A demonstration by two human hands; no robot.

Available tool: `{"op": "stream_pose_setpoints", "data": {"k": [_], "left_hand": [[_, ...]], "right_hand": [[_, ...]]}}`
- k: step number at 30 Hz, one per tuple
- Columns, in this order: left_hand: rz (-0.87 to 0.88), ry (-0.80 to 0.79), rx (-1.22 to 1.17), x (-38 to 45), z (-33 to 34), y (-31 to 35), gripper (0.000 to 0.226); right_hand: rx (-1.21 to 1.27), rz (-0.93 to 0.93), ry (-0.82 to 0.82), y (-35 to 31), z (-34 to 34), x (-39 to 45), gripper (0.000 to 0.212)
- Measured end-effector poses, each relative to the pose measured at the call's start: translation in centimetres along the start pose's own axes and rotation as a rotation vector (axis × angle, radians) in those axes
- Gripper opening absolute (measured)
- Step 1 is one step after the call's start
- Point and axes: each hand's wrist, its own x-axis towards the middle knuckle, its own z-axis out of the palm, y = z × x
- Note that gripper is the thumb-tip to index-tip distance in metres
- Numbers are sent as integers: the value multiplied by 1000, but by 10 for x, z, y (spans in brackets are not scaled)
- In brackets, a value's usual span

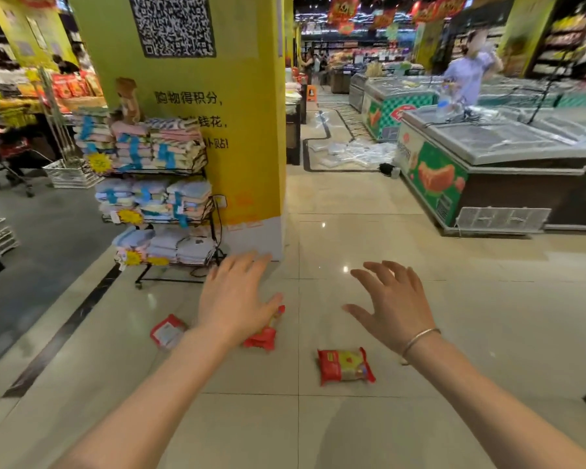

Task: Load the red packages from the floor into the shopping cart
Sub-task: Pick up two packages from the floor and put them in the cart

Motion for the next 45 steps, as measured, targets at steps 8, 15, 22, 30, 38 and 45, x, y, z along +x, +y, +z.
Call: {"op": "stream_pose_setpoints", "data": {"k": [8, 15, 22, 30, 38, 45], "left_hand": [[-7, -65, -63, 145, 39, -32, 73], [43, -149, -78, 265, 101, -63, 70], [117, -294, -25, 411, 175, -103, 72], [225, -508, -13, 530, 283, -107, 70], [215, -673, 5, 550, 498, -118, 69], [245, -788, 91, 518, 750, -146, 72]], "right_hand": [[-30, 12, -139, 24, 52, 141, 64], [-61, 87, -260, 47, 116, 237, 65], [-64, 224, -375, 76, 194, 345, 66], [-46, 312, -537, 127, 301, 424, 67], [-48, 253, -793, 199, 504, 413, 72], [-80, 251, -927, 247, 750, 345, 70]]}}
